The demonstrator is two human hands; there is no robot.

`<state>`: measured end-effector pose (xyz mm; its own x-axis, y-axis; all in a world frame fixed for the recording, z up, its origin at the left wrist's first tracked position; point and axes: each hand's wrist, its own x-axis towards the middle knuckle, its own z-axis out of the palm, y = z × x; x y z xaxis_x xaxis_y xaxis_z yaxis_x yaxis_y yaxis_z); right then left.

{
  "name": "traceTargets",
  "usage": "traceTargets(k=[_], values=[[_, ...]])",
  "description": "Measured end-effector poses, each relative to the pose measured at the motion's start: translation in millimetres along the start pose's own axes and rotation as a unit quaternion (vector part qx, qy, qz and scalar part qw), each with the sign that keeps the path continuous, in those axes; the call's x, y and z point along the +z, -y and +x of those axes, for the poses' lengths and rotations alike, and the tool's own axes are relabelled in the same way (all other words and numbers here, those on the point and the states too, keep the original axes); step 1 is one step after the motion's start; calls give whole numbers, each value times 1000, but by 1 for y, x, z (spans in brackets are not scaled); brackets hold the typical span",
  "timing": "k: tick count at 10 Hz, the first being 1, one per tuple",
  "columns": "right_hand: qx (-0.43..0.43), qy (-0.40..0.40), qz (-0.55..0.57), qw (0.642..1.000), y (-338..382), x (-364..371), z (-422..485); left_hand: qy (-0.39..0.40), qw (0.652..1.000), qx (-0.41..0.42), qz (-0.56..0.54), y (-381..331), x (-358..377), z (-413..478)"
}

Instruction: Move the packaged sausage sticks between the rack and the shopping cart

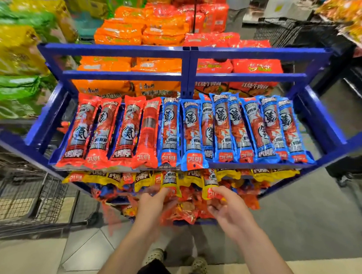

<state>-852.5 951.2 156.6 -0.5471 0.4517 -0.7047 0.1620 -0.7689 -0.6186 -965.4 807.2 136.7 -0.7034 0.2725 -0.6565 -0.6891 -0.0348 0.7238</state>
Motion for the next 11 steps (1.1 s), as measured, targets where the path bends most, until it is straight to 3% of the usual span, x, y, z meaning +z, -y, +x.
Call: traceTargets(k=[5,9,11], values=[[80,-27,-31,996,6,5,27,-40,993,-78,-81,-4,11,20],[94,-10,-11,995,10,0,35,-46,993,-73,-75,-7,17,13],[52,15,-60,997,11,-12,30,-45,999,-28,-12,-6,10,-7]])
